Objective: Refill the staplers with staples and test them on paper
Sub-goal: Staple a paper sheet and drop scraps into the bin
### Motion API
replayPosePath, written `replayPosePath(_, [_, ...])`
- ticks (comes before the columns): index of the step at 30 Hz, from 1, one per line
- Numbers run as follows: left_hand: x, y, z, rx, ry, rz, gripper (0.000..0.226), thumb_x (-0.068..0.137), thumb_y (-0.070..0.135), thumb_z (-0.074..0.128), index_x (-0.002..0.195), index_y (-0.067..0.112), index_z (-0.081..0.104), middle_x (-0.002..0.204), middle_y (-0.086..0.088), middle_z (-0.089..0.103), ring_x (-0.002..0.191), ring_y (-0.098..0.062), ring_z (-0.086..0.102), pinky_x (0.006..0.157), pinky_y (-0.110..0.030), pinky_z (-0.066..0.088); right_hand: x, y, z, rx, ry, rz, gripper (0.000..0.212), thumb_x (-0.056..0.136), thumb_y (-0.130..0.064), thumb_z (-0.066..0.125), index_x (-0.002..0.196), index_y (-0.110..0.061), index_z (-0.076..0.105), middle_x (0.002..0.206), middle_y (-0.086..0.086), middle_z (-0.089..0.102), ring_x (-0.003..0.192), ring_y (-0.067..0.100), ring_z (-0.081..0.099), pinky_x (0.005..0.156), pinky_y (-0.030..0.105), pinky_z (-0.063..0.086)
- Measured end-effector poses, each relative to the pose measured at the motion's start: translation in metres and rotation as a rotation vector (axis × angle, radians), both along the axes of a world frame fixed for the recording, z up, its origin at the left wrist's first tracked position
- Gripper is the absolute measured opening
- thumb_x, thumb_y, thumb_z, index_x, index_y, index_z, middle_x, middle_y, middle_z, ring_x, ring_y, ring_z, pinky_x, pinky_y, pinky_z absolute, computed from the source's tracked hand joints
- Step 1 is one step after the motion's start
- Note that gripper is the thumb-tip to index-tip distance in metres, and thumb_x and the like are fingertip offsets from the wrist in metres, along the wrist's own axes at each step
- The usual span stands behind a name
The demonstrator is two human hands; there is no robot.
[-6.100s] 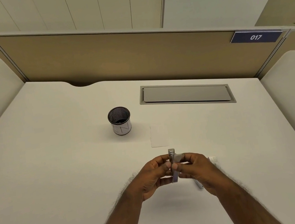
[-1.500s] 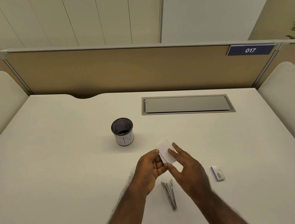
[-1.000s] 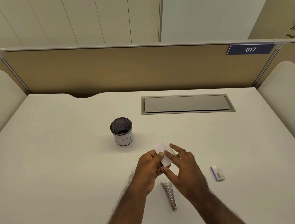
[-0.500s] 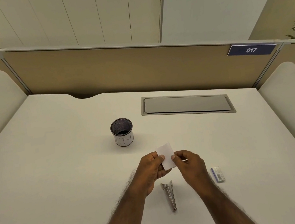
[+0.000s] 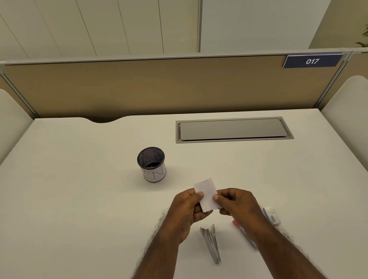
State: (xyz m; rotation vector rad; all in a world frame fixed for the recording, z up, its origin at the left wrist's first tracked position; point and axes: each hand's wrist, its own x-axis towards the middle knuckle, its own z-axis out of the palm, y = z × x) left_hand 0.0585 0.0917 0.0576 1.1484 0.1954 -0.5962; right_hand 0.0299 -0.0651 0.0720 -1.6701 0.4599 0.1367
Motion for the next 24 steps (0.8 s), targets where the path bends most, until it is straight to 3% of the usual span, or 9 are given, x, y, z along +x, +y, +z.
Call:
replayPosePath(9, [-0.001, -0.004, 0.002, -0.041, -0.032, 0.057, 0.021, 0.093, 0.009, 0.058, 0.111, 0.007, 0.067, 0.106, -0.014, 0.074, 0.093, -0.025, 0.071, 0.074, -0.033, 0.058, -0.004, -0.001, 0.006, 0.124, 0.019, -0.04, 0.01, 0.08, -0.011, 0.076, 0.09, -0.009, 0.076, 0.082, 0.01, 0.077, 0.073, 0.019, 0.071, 0.068, 0.029, 0.06])
replayPosePath(15, [0.002, -0.007, 0.005, 0.01, -0.043, 0.103, 0.024, 0.078, 0.017, 0.078, 0.1, 0.011, 0.07, 0.088, -0.006, 0.075, 0.078, -0.017, 0.07, 0.07, -0.034, 0.059, -0.009, -0.001, 0.01, 0.128, 0.019, 0.016, 0.008, 0.077, -0.013, 0.079, 0.085, -0.012, 0.078, 0.079, 0.008, 0.077, 0.07, 0.017, 0.071, 0.063, 0.026, 0.059])
replayPosePath(24, [0.001, -0.012, 0.003, 0.115, -0.054, 0.187, 0.011, 0.082, 0.019, 0.075, 0.089, 0.012, 0.074, 0.083, -0.006, 0.073, 0.073, -0.019, 0.067, 0.068, -0.034, 0.057, -0.011, 0.0, 0.01, 0.102, 0.027, 0.039, 0.005, 0.075, -0.013, 0.081, 0.08, -0.014, 0.078, 0.072, 0.007, 0.076, 0.061, 0.011, 0.069, 0.058, 0.024, 0.056])
